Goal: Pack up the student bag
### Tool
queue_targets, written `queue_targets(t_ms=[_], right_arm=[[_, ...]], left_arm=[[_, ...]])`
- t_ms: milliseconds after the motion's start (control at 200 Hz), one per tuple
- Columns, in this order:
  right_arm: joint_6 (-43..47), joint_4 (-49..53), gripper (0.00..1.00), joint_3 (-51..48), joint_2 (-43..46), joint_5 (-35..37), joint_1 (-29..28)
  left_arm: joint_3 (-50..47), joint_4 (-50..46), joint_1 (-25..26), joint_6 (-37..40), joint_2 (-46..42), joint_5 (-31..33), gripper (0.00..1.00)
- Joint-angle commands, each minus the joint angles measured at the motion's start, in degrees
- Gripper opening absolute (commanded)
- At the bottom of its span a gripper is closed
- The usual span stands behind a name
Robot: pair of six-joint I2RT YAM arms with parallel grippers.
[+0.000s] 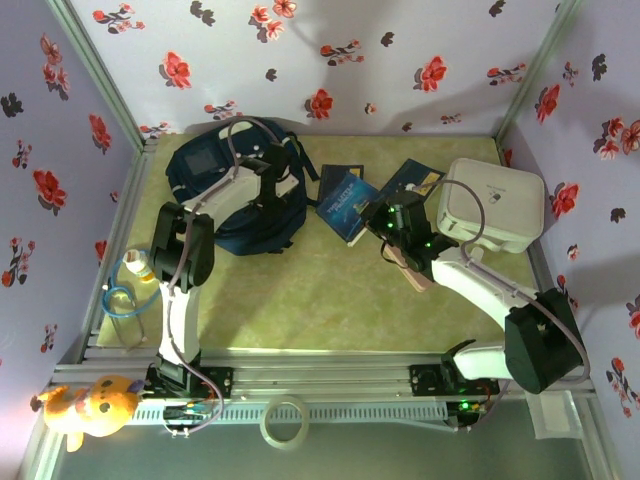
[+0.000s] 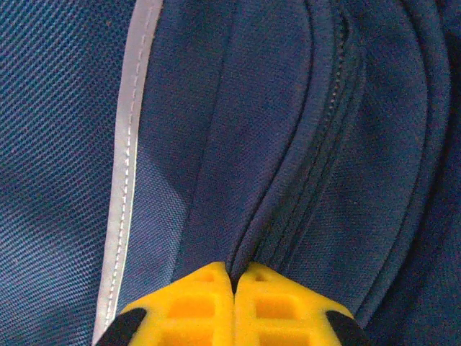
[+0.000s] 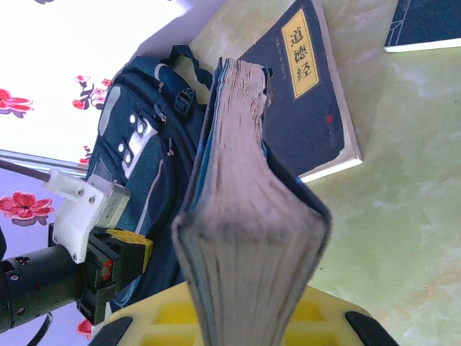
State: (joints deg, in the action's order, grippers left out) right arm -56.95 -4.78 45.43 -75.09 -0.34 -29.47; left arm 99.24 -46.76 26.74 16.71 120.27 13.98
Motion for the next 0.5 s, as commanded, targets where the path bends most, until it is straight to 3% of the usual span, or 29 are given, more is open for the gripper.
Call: queue_targets(t_ms=[0, 270, 495], right_arm=[[1.0, -2.5, 0.06, 2.2, 2.5, 2.3, 0.6], [3.4, -6.4, 0.08, -0.4, 6.4, 3.0, 0.6], [5.2, -14.9, 0.07, -4.7, 7.8, -3.0, 0.7]], left_arm=[[-0.1, 3.6, -0.5, -1.6, -4.0, 3.3, 0.0], [-2.6, 6.6, -0.5, -5.4, -15.9, 3.1, 0.0], [-8.1, 16.9, -0.6, -11.3, -27.2, 2.1, 0.0]])
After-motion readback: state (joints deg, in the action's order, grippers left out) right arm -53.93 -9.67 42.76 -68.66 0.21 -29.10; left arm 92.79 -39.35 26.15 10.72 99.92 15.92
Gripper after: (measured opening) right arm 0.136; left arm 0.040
